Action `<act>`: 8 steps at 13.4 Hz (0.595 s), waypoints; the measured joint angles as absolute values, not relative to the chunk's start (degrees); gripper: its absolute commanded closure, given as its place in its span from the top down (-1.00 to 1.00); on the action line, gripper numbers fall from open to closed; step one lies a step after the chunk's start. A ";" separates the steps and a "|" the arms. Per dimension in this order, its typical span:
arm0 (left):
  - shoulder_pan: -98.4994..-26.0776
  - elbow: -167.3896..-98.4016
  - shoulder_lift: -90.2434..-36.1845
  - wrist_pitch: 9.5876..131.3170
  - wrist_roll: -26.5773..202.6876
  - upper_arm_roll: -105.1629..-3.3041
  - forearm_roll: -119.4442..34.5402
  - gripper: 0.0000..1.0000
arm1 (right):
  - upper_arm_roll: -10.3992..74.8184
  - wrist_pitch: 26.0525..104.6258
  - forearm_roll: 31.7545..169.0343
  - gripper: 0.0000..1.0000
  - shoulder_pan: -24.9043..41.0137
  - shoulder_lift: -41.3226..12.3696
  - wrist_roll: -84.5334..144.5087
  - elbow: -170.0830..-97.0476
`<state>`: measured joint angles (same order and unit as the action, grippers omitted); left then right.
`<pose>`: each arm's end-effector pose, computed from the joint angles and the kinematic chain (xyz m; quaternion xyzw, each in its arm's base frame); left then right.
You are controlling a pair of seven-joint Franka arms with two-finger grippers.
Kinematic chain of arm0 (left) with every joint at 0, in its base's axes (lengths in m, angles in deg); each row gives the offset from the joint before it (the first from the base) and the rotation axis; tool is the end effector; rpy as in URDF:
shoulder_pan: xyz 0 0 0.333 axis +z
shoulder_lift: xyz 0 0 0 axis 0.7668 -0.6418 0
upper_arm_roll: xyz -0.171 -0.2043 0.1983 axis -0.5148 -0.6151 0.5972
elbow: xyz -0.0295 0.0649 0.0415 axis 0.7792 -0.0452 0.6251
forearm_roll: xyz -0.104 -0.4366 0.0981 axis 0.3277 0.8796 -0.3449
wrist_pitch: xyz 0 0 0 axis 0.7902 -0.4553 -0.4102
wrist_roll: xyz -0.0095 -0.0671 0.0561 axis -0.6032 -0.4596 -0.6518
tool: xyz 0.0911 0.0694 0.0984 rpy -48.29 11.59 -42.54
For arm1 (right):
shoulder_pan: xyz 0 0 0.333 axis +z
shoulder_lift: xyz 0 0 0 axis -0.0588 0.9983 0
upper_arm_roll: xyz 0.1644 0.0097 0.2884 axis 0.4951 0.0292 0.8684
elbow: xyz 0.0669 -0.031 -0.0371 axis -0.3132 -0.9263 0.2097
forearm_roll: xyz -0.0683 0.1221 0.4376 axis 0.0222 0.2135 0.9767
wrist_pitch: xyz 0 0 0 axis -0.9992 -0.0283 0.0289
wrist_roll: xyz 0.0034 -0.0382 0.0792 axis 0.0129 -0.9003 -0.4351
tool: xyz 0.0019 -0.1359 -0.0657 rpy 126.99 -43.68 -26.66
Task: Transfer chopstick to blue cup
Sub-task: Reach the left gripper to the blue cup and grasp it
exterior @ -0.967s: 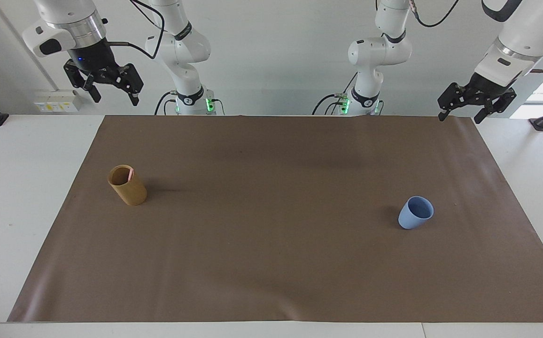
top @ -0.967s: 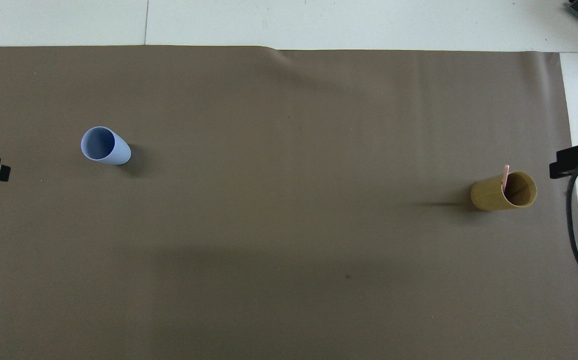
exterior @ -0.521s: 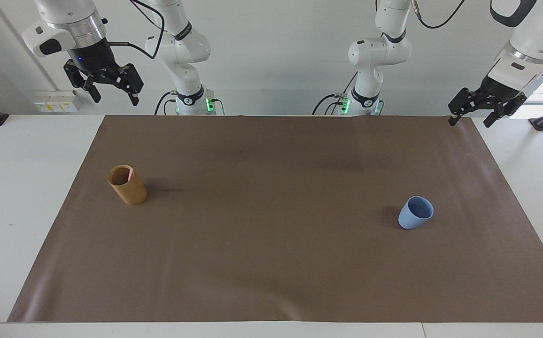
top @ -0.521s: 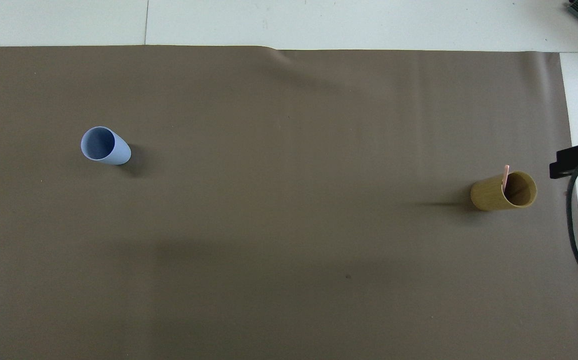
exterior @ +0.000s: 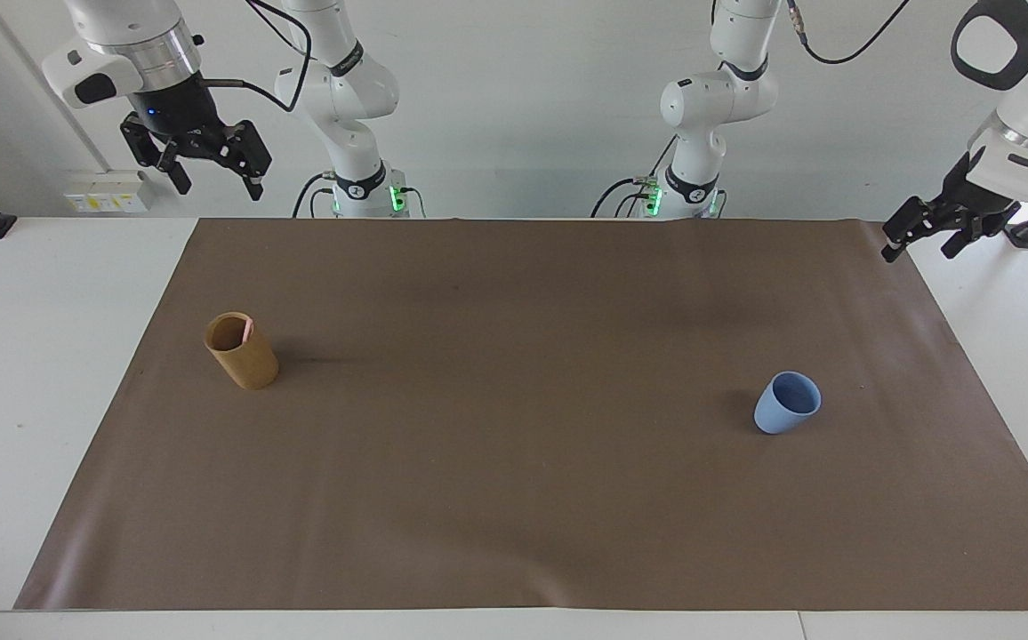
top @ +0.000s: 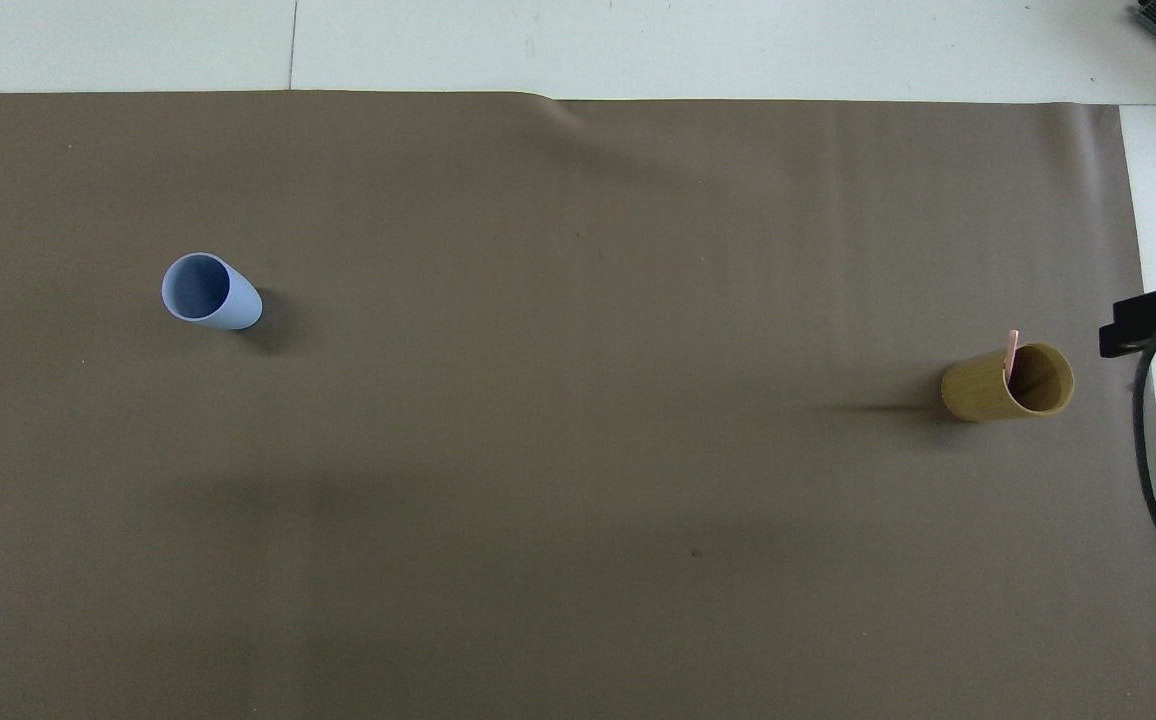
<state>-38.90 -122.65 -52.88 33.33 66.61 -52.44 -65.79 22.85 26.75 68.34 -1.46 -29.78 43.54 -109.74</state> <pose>0.6252 0.1050 0.5339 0.9989 0.0371 0.0253 0.0127 0.5973 -0.0069 0.6755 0.9985 -0.0523 -0.0077 0.0129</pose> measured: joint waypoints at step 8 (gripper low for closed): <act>-45.45 -134.72 -59.11 53.20 85.33 -53.88 -65.73 1.00 | 22.72 26.75 68.34 1.00 -1.47 -29.78 43.54 -109.74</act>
<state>-45.45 -134.72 -59.11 53.20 85.33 -53.88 -65.73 22.72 26.75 68.34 -1.47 -29.78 43.54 -109.74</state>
